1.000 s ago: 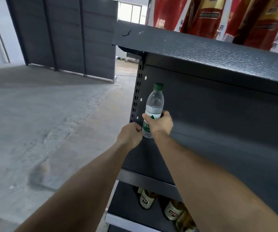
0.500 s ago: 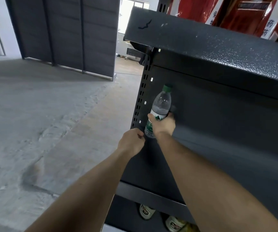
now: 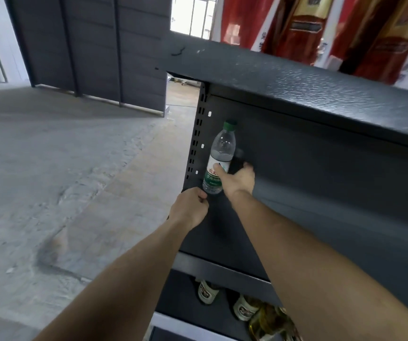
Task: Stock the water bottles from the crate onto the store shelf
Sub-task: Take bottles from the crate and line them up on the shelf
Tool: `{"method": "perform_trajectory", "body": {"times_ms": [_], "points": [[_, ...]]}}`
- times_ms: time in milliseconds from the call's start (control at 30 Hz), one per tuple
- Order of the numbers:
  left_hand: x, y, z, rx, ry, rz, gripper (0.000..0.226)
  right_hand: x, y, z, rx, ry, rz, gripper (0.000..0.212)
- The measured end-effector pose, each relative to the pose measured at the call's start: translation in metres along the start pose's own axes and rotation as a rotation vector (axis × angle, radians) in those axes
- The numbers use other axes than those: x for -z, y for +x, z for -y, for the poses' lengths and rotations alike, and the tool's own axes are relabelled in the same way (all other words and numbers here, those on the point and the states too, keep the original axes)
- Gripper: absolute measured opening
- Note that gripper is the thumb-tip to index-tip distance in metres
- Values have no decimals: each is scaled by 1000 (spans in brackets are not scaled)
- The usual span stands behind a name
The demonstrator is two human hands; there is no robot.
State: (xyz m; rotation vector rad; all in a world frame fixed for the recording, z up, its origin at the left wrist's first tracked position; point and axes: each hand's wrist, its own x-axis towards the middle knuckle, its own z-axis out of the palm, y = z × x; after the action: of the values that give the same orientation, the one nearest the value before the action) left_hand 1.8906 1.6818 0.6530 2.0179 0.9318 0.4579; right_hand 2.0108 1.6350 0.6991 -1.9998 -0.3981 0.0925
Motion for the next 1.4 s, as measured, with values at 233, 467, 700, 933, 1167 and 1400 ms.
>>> {"method": "perform_trajectory", "body": {"times_ms": [233,467,700,933,1167,1400], "points": [[-19,-63,-37,-27,71,-66,24,86,-50,-43,-95,25,55,54],[-64,-165,-68,-7,106,-29,22,195,-122,-96,-118,76,78,22],[-145,-282,-82,5,111,92,17,289,-204,-183,-163,15,78,28],[-220,-368,-48,105,145,274,25,325,-272,-273,-357,-37,131,44],[-282,-403,22,257,156,439,34,314,-322,-352,-569,-112,153,43],[-308,-407,63,317,155,496,24,301,-350,-401,-656,-106,140,46]]}}
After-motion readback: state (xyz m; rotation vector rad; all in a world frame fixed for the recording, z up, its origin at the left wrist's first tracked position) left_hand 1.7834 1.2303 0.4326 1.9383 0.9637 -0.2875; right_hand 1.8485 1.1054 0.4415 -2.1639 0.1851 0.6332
